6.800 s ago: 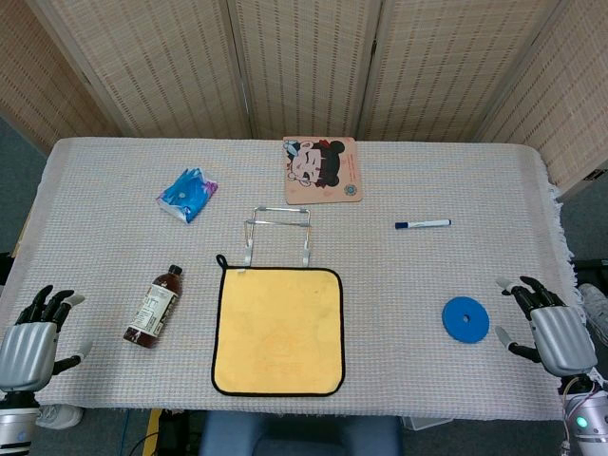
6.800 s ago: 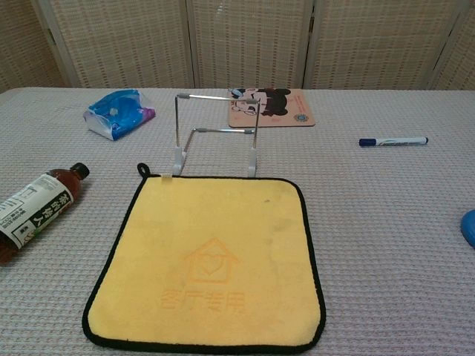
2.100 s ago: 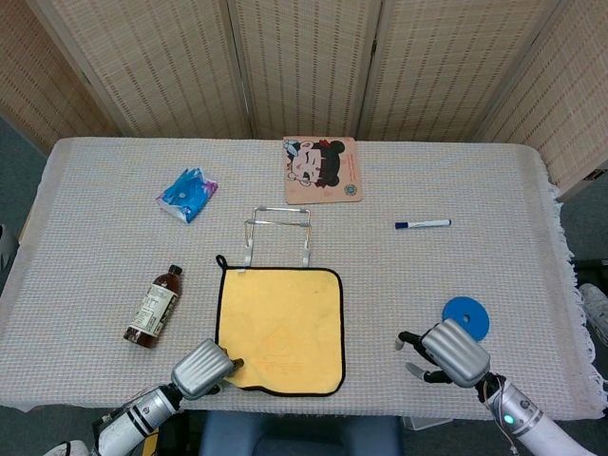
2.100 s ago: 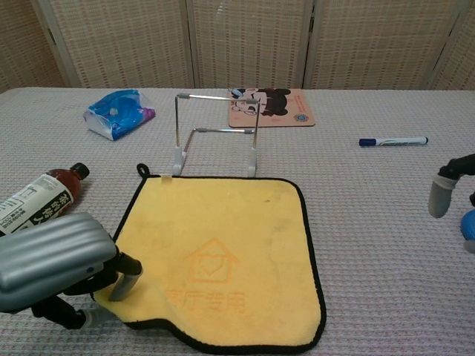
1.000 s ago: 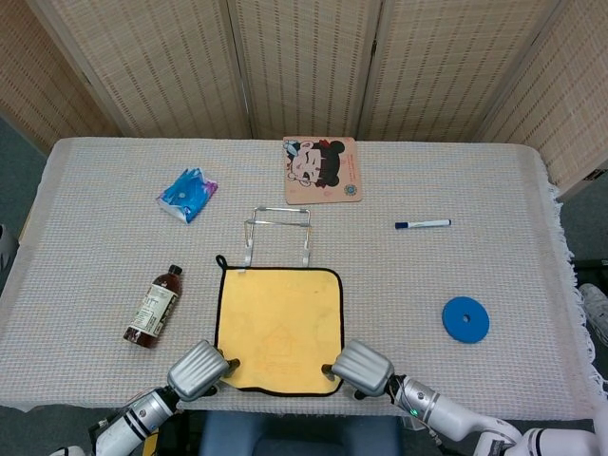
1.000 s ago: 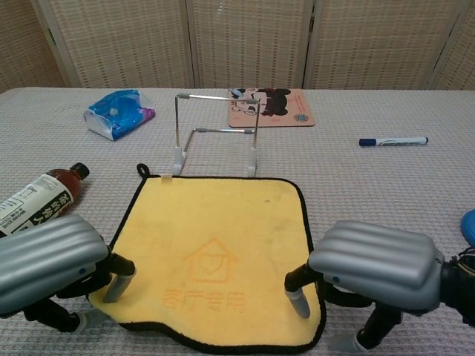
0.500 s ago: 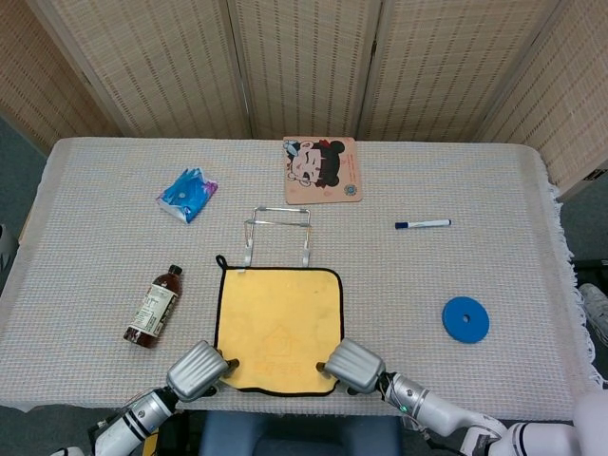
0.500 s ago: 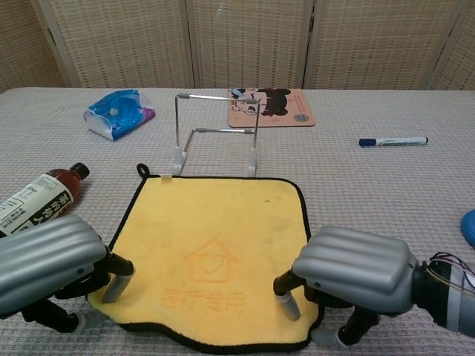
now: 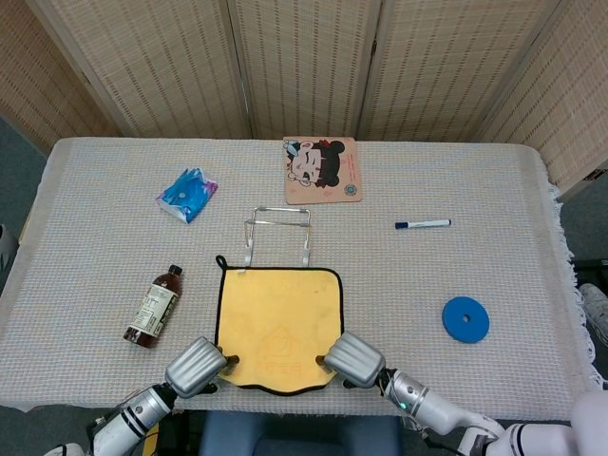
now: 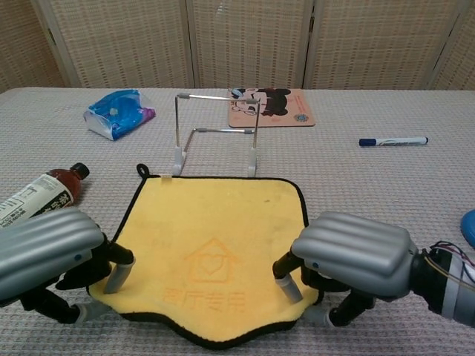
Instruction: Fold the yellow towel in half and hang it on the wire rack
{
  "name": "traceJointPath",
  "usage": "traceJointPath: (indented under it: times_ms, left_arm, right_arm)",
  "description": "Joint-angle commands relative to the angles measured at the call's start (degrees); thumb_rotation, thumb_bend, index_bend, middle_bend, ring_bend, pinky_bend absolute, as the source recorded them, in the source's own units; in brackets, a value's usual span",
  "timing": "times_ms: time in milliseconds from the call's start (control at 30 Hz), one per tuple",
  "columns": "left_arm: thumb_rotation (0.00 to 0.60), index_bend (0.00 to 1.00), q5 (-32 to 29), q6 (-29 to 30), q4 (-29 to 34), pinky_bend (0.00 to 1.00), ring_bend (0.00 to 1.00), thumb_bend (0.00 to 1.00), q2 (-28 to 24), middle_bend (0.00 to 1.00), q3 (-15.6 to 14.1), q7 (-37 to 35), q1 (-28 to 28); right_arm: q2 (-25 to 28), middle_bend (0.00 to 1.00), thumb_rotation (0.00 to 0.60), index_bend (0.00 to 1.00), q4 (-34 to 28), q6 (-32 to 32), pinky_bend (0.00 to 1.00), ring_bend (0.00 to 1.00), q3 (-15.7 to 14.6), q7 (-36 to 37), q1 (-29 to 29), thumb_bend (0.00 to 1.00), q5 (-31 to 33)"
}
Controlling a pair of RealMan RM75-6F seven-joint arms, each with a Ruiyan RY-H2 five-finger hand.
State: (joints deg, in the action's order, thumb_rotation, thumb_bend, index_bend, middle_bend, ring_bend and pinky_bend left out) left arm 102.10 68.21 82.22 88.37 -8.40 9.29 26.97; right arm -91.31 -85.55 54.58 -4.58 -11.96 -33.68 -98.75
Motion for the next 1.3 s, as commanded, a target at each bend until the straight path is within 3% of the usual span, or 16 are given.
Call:
traceJointPath:
  times_ms: [33,567,1300]
  left_arm:
    - [0.6,0.65,-0.26,-0.14,0.58,0.92,0.8,0.53,-0.59,0.96,0.97,-0.93,0.83]
    - [0.6,0.65,-8.3,-6.05,2.34,0.92,0.8,0.53,-3.9,0.96,9.07,-7.4,6.91]
    - [0.6,0.64,-25.1,-19.19,2.44,0.92,0.8,0.53,-5.27,0.96,16.06,-9.63,13.34]
  right_arm:
    - [0.38,0.96,0.6,0.61,-0.75,0.75,1.0,0.98,0.79,0.37,0.12,0.42,0.93]
    - [0.62,0.96,0.6,0.63,-1.49,3.8,1.0,0.98,7.18,-2.38,0.62,0.44,9.31]
    - [-5.35,0.96,0.6,0.63,7.27,1.64,1.0,0.98,12.38,-6.61,-2.45,0.44,18.78]
